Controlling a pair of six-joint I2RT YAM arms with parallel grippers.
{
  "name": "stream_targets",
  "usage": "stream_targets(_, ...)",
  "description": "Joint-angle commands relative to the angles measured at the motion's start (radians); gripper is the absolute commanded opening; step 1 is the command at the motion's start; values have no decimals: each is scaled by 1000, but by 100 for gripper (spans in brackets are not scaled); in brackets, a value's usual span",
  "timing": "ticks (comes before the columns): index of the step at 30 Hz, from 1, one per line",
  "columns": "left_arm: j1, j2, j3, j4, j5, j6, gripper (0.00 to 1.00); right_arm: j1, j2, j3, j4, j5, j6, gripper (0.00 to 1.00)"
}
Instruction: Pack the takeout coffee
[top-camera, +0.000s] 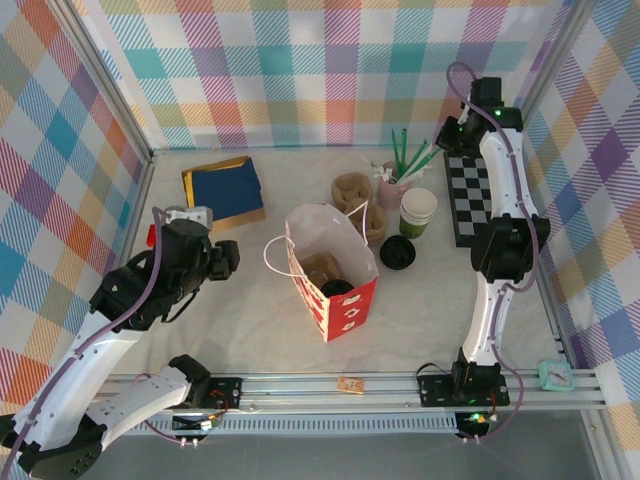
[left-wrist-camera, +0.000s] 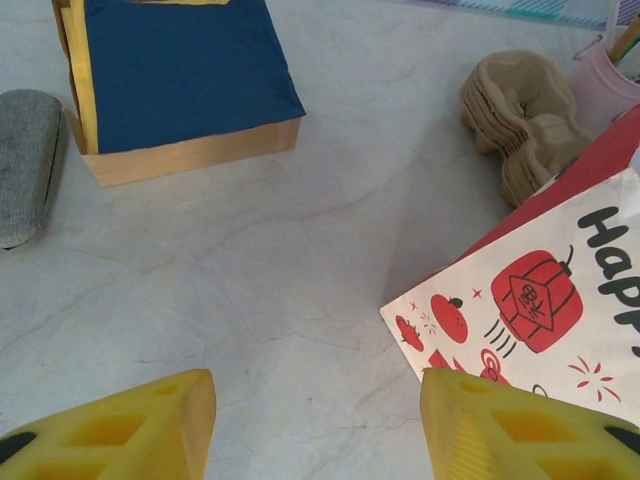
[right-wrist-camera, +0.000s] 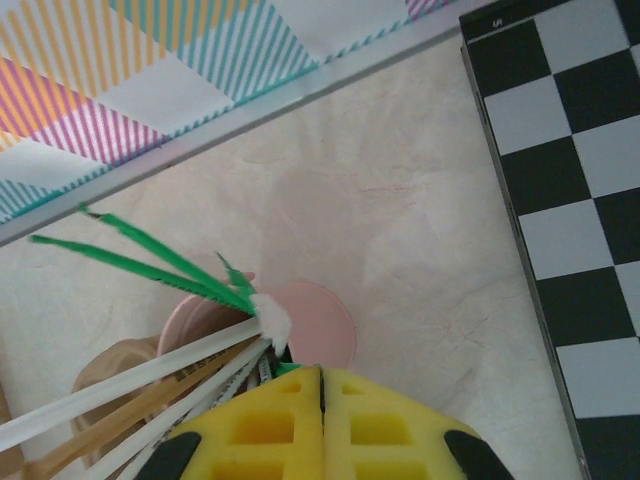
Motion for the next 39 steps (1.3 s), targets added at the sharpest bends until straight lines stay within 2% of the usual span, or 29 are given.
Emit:
stream_targets(1, -5, -1, 33, 21, -3, 3, 56, 5, -74, -8, 16, 24, -17, 0)
stream_targets(18, -5, -22, 45, 1, 2, -18, 56, 27, -181, -44, 17, 32, -35, 0)
stream_targets(31, -5, -11, 69, 4, 3, -9, 56, 66, -303, -74, 16, 142, -56, 0)
stream_targets(39, -5, -21, 83, 6, 21, -28, 56, 68, -420, -79, -3, 151, -95, 0)
